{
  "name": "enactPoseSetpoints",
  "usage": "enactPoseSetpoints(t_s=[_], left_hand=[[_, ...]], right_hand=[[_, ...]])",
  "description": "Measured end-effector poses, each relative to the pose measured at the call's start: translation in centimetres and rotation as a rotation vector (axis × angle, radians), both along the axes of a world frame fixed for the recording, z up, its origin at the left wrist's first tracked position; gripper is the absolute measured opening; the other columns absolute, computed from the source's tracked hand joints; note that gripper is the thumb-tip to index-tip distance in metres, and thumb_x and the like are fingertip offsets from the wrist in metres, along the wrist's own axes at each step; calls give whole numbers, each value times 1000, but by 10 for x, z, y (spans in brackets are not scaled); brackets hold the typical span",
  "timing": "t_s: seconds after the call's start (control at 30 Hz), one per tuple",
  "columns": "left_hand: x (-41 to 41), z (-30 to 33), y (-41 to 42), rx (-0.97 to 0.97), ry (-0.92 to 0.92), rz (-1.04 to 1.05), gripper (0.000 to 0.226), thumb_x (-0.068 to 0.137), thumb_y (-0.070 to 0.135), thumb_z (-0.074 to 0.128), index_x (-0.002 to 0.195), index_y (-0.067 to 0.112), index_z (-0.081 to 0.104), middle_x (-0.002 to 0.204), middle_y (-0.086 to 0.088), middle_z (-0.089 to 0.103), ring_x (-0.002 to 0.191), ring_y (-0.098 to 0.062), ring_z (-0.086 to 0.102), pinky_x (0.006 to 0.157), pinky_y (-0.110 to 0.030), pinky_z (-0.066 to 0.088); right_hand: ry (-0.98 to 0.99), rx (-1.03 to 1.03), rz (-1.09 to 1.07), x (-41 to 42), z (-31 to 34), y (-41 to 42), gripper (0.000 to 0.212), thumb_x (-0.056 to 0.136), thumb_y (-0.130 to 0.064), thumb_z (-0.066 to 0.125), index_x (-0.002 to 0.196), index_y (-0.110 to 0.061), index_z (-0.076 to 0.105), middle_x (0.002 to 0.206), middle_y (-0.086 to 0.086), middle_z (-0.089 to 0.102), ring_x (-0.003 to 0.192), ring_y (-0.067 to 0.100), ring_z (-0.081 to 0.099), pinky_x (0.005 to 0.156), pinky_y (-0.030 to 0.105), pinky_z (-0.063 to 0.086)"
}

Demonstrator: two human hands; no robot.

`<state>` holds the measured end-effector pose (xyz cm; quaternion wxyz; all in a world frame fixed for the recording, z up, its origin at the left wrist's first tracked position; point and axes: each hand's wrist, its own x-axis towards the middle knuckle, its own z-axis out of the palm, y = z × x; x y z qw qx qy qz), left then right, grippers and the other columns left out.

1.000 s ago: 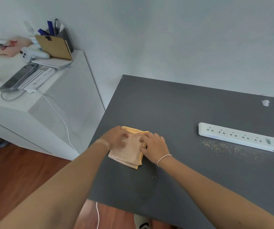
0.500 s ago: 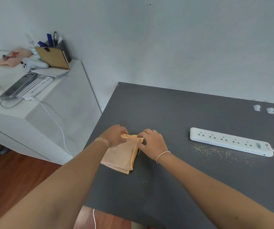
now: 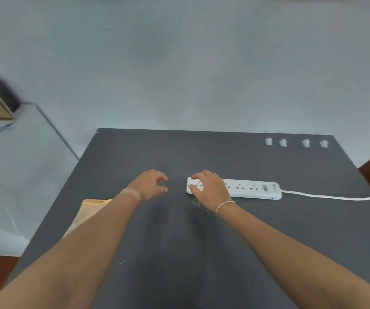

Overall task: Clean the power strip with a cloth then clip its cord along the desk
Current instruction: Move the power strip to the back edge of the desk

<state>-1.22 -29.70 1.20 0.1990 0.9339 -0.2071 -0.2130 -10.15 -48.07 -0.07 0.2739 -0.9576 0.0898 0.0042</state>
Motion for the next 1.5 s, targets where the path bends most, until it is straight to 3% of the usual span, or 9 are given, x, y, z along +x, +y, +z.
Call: enactPoseSetpoints(t_s=[0.23, 0.37, 0.9, 1.2, 1.5], left_hand=[[-15, -9, -74, 20, 6, -67, 40, 85, 22, 64, 124, 17, 56, 123, -8, 55, 114, -23, 53, 100, -31, 40], [-15, -12, -95, 65, -22, -89, 46, 86, 22, 62, 131, 19, 50, 131, -6, 50, 123, -23, 47, 104, -31, 36], [2, -28, -110, 293, -8, -238, 66, 80, 26, 66, 140, 25, 38, 139, -2, 43, 129, -25, 39, 106, -41, 39], [11, -29, -112, 253, -26, -253, 58, 76, 25, 64, 131, 24, 47, 121, 1, 50, 114, -20, 48, 97, -35, 44], [58, -9, -136, 153, -99, -214, 55, 75, 21, 65, 127, 21, 50, 120, -2, 50, 112, -21, 49, 95, -32, 43]], right_hand=[[26, -30, -89, -33, -8, -97, 34, 88, -35, 52, 118, -19, 58, 124, 3, 59, 113, 25, 52, 98, 35, 39], [52, -58, -115, -46, -12, -134, 36, 87, -34, 53, 119, -19, 57, 125, 3, 58, 113, 25, 52, 97, 36, 39], [309, -187, 23, -57, -27, -203, 66, 80, -39, 59, 140, -29, 33, 144, -4, 39, 129, 23, 42, 107, 38, 35], [303, -118, 71, -42, -30, -221, 61, 84, -29, 59, 139, -26, 35, 141, -1, 42, 125, 24, 45, 106, 34, 38], [202, -98, 56, 12, -15, -252, 61, 80, -29, 62, 137, -26, 39, 141, -3, 42, 120, 26, 51, 102, 36, 41]])
